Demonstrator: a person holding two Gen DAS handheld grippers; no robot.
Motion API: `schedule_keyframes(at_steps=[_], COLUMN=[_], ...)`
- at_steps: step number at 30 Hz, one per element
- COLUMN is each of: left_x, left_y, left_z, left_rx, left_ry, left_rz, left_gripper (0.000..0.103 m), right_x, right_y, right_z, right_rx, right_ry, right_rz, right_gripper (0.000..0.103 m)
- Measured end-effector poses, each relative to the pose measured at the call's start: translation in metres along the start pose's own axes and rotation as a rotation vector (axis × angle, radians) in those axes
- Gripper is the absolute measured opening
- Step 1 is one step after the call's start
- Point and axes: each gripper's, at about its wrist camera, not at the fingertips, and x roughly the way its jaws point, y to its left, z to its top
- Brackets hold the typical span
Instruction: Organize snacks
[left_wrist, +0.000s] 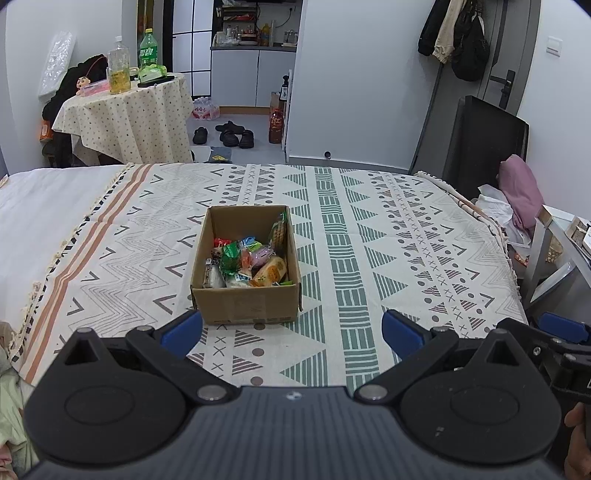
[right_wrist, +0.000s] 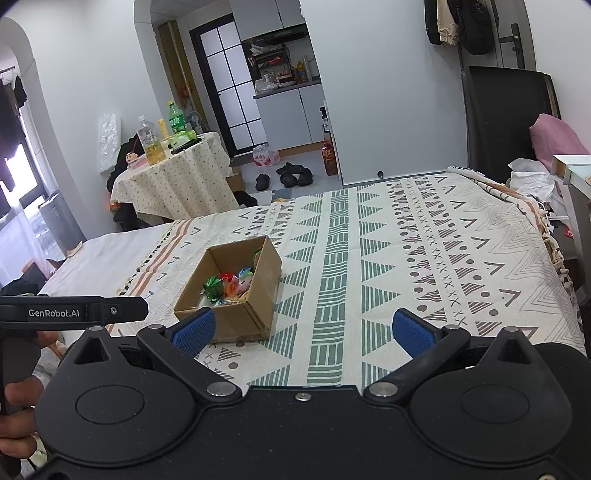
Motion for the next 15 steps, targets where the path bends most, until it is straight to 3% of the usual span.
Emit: schedule_keyframes(at_steps=[15], left_x=[0.0010], left_y=[0.0002], left_z=[-0.0010], left_rx=[0.002], left_ry=[0.004], left_rz=[-0.002], left_gripper=[0.103], right_x=[0.0005], right_y=[0.0003], right_z=[0.0003], right_rx=[-0.002], right_ry=[0.004], right_rz=[-0.005], right_gripper=[0.103])
